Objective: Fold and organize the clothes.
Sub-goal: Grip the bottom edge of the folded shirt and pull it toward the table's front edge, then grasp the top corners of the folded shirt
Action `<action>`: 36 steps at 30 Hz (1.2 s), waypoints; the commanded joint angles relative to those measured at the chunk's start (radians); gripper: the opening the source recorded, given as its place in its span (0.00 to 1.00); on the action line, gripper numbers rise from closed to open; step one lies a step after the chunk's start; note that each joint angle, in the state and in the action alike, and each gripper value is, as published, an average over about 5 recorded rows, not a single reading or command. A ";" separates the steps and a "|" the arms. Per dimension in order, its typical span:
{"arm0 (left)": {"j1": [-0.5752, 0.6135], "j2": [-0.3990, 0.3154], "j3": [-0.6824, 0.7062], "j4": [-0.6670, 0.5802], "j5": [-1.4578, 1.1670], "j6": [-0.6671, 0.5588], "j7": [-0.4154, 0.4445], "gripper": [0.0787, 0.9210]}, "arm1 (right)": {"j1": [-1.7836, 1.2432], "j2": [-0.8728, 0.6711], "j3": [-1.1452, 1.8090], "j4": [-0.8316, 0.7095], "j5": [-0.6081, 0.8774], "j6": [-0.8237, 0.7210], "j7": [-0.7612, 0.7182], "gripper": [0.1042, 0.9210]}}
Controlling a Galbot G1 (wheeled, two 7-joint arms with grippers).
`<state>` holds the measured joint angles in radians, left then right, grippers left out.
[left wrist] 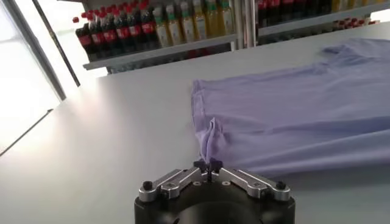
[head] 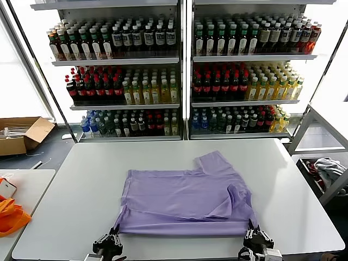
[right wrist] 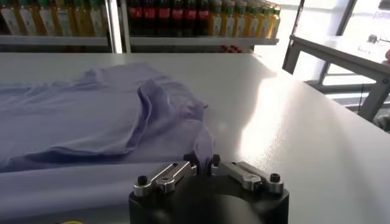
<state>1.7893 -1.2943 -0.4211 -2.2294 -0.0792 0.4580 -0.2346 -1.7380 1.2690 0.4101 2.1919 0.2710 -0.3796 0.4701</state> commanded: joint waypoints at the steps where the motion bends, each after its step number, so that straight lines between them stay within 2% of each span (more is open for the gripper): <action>1: 0.095 -0.007 -0.003 -0.029 0.049 -0.028 -0.006 0.02 | -0.057 -0.002 -0.005 0.023 -0.037 0.003 0.001 0.35; 5: 0.096 -0.014 0.016 -0.066 0.042 -0.012 -0.003 0.10 | -0.070 -0.005 -0.006 0.037 -0.037 0.004 0.000 0.49; 11: 0.095 -0.023 0.054 -0.143 0.036 -0.012 0.011 0.30 | -0.068 -0.002 0.015 0.065 -0.014 0.042 -0.007 0.70; 16: 0.025 -0.023 0.006 -0.201 0.017 -0.037 0.022 0.48 | -0.007 0.007 0.071 0.102 0.042 0.094 -0.042 0.85; 21: -0.132 0.033 -0.092 -0.208 -0.049 -0.048 0.096 0.64 | 0.162 -0.002 0.153 0.093 0.143 0.085 -0.104 0.88; 28: -0.374 0.241 -0.124 -0.064 -0.183 -0.034 0.248 0.86 | 0.480 -0.194 0.180 -0.011 0.304 -0.081 -0.302 0.88; 32: -0.511 0.329 -0.071 0.076 -0.249 -0.007 0.317 0.88 | 0.651 -0.331 0.089 -0.117 0.305 -0.174 -0.446 0.88; 36: -0.623 0.337 0.019 0.212 -0.252 0.029 0.318 0.88 | 0.808 -0.395 -0.077 -0.271 0.187 -0.199 -0.476 0.88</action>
<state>1.5186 -1.1250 -0.4867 -2.2910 -0.2109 0.4368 -0.0425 -1.2859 1.0619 0.4864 2.1269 0.4778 -0.4610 0.1720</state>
